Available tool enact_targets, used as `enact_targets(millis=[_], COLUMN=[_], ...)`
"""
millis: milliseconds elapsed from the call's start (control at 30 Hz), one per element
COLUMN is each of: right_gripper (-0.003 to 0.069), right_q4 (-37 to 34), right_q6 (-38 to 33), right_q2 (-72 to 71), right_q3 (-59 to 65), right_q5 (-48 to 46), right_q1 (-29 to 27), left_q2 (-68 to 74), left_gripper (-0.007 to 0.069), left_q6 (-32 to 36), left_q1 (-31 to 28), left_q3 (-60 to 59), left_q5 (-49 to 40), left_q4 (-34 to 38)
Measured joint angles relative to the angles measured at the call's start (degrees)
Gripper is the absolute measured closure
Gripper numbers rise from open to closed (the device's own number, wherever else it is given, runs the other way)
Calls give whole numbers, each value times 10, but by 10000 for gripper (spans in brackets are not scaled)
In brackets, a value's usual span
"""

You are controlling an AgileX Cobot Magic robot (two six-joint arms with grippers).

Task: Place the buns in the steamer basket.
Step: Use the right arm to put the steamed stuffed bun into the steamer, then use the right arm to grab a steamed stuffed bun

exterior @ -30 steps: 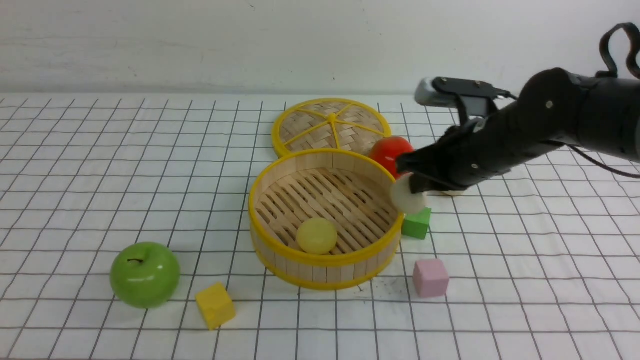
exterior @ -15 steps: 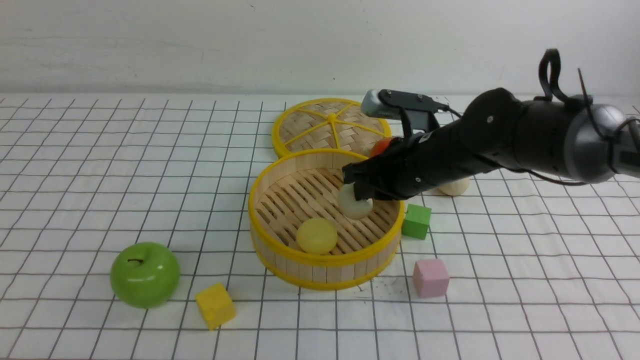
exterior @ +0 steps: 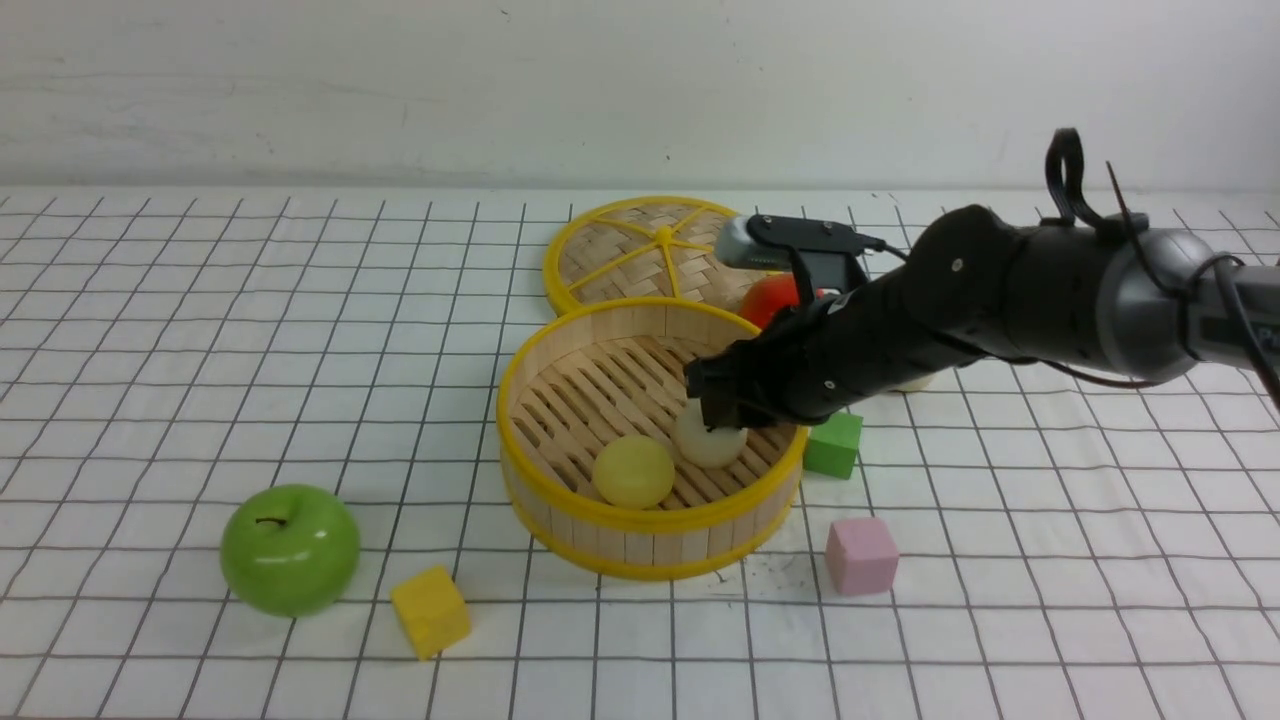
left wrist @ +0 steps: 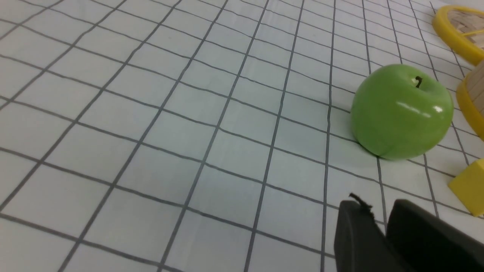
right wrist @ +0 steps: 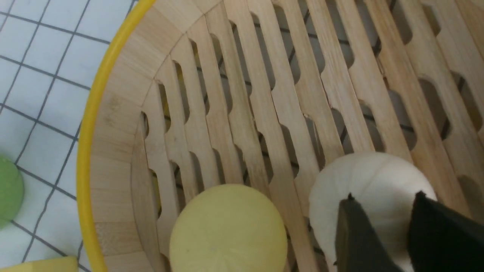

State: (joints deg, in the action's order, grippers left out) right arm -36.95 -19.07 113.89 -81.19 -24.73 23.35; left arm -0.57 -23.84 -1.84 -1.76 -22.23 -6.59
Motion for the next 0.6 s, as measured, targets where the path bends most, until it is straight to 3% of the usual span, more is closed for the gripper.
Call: enact_targets(millis=[33, 100, 233, 600], right_gripper=[396, 307, 232, 200], right_q4=[0, 0, 1, 11], right_q6=[0, 0, 0, 0], right_q2=[0, 0, -6, -81], right_q3=[0, 0, 0, 0], right_q5=[0, -3, -18, -49], right_q1=[0, 0, 0, -27], left_q2=[0, 0, 0, 0], left_gripper=[501, 501, 501, 501], left_q6=[0, 0, 0, 0], left_q1=[0, 0, 0, 0], left_q3=[0, 0, 0, 0], left_q5=[0, 0, 0, 0], left_q4=[0, 0, 0, 0])
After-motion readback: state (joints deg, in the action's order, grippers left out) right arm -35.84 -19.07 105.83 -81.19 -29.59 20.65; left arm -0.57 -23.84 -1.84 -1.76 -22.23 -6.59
